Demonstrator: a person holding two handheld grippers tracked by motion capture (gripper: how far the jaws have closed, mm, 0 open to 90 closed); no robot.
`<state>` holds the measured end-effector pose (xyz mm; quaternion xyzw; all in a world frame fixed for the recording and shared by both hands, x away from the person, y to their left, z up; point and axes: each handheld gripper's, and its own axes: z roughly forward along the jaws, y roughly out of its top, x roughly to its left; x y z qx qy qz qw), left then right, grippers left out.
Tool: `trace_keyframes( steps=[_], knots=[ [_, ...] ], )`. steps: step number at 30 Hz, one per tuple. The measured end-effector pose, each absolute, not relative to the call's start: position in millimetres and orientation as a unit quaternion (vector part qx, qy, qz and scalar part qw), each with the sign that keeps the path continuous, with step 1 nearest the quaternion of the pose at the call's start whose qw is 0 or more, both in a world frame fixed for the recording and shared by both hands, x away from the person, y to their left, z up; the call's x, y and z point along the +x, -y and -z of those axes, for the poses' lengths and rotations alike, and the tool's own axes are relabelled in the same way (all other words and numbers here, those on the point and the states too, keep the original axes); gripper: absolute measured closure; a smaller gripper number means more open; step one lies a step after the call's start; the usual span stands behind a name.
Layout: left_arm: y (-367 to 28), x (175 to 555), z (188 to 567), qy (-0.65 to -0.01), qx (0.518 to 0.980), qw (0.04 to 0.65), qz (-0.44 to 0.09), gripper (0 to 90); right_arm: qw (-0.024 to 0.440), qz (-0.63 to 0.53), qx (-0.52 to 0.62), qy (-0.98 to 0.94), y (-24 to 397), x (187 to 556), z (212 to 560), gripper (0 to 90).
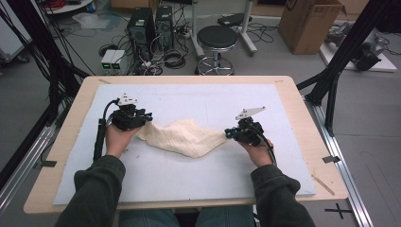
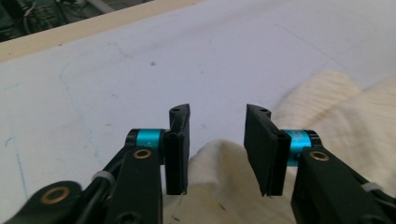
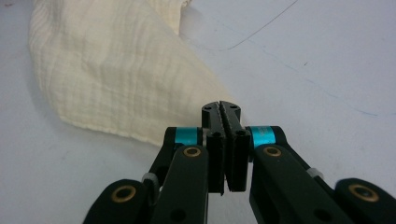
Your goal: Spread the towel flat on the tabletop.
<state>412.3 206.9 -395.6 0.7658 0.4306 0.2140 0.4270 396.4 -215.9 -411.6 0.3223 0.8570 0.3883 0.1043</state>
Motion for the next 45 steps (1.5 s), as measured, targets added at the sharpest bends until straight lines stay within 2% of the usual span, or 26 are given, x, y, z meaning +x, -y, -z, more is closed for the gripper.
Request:
trace_keyframes(
  steps=[7,15,20,23,29,32,35,40,45],
  knots=[
    [-205.5,371.5,374.2,-0.366,0.764,0.49,-0.205,57.3,0.102,-0.401,0.32,-0.852,217.8,390.6,415.3,88.8],
    [-180.6,322.9,396.3,-0.309,0.786,0.511,-0.159,59.7,0.101,-0.412,0.314,-0.85,215.8,382.6,418.0,88.7],
    [-153.0,315.5,420.9,-0.273,0.827,0.475,-0.128,60.4,0.099,-0.418,0.305,-0.85,212.9,380.9,418.7,88.6],
    [-135.9,323.6,432.8,-0.262,0.851,0.441,-0.11,57.5,0.096,-0.421,0.303,-0.849,211.9,380.3,419.7,88.7],
    [-121.9,334.5,443.7,-0.269,0.864,0.402,-0.137,56.2,0.09,-0.418,0.299,-0.853,210.9,380.9,423.0,88.7],
    [-117.4,339.1,443.9,-0.281,0.859,0.398,-0.161,64.4,0.087,-0.421,0.301,-0.851,211.4,380.9,423.2,88.7],
    [-117.3,342.5,441.0,-0.28,0.858,0.399,-0.161,82.0,0.089,-0.426,0.296,-0.85,211.7,379.4,421.1,88.6],
    [-133.8,338.4,421.8,-0.272,0.849,0.43,-0.141,84.8,0.095,-0.434,0.285,-0.849,211.7,372.7,414.5,88.7],
    [-161.7,321.6,379.4,-0.236,0.847,0.456,-0.138,84.8,0.104,-0.453,0.262,-0.846,209.4,357.1,396.3,88.7]
  ],
)
